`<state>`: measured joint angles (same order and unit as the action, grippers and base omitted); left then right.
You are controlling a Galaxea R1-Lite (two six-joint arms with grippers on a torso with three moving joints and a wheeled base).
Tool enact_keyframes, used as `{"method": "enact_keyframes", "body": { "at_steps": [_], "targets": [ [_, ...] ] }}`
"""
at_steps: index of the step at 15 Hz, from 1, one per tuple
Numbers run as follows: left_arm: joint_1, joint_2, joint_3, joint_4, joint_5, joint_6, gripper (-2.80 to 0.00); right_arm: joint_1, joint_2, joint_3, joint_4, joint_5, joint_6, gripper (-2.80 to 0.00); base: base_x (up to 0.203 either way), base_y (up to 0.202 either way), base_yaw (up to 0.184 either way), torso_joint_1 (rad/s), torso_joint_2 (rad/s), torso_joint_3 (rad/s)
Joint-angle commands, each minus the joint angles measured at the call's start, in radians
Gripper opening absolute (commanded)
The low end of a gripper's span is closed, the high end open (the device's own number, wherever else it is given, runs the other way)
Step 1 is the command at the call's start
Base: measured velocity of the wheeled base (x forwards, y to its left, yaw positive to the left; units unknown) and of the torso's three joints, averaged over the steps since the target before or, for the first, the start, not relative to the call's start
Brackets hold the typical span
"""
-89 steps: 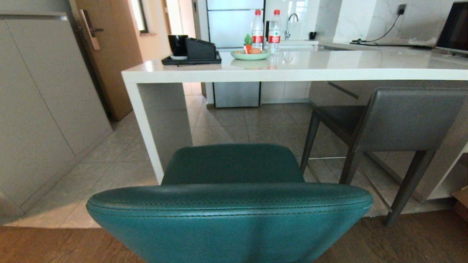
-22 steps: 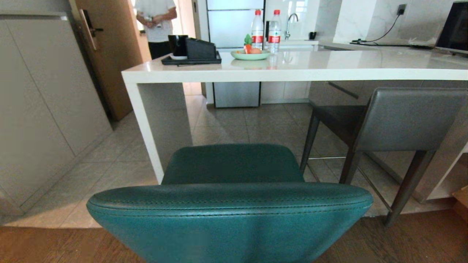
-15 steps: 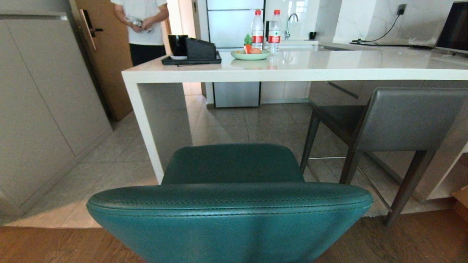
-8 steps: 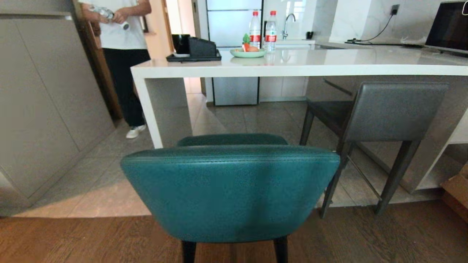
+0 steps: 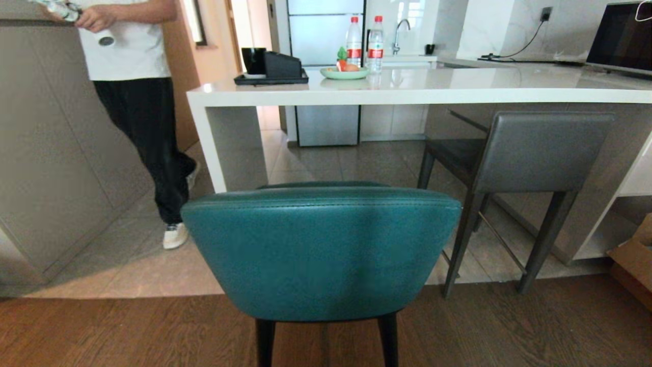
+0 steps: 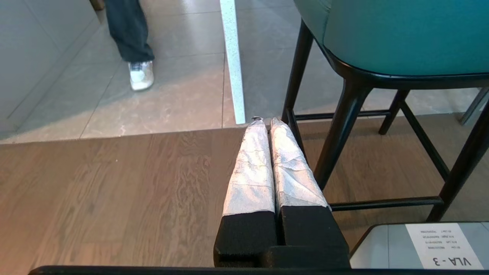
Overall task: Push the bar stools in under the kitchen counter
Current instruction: Pull the gray chair out from under the dining table
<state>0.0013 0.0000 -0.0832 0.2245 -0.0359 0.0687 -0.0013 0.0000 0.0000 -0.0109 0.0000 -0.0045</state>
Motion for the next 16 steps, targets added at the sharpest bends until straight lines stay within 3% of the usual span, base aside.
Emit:
{"method": "enact_keyframes", "body": {
  "at_steps": [1,5,16],
  "targets": [
    [0.002,0.000,-0.001,0.001,-0.001,0.000,-2.80,0.000,0.000,0.002,0.000,0.000,0.000,-2.80,0.000,0.000,0.000,0.000,0.00,0.000],
    [0.000,0.000,-0.001,0.001,-0.001,0.000,-2.80,0.000,0.000,0.002,0.000,0.000,0.000,-2.80,0.001,-0.061,0.002,0.002,0.00,0.002],
    [0.002,0.000,-0.001,0.001,-0.001,0.000,-2.80,0.000,0.000,0.002,0.000,0.000,0.000,-2.80,0.000,-0.194,0.002,0.003,0.00,0.004]
  ]
}}
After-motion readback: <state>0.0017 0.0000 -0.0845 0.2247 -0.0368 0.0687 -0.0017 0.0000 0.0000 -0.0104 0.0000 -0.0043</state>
